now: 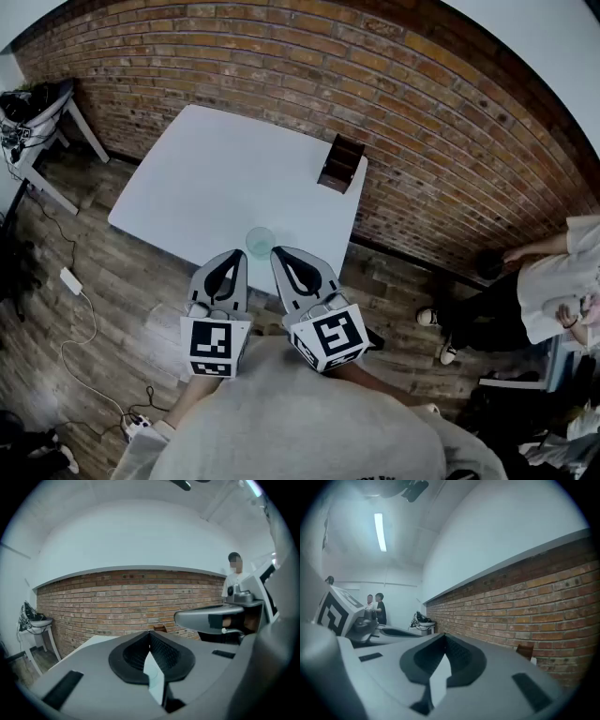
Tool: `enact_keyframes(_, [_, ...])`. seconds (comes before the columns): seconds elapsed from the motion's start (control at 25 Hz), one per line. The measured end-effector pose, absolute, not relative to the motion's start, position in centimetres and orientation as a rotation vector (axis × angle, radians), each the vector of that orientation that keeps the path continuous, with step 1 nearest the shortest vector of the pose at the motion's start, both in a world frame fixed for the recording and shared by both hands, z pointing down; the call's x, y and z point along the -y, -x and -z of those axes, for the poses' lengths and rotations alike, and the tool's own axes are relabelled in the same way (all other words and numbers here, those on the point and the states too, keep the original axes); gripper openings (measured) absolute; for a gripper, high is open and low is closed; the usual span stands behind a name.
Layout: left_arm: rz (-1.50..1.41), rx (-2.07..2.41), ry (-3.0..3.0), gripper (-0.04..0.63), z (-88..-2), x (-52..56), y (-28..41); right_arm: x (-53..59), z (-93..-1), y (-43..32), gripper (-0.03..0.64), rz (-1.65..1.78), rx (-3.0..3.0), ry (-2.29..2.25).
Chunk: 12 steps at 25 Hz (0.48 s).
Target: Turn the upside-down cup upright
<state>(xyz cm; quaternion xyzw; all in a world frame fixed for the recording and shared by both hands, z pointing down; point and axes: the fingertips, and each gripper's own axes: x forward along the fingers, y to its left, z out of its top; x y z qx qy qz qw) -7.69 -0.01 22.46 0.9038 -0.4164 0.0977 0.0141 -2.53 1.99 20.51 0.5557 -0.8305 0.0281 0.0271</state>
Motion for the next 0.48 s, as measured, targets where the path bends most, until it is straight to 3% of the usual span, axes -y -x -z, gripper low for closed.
enact_keyframes(0.48, [-0.341, 1.254, -2.832, 0.009, -23.6, -1.0, 5.7, -2.9, -21.8, 1.3, 0.006, -0.149, 2.567, -1.718])
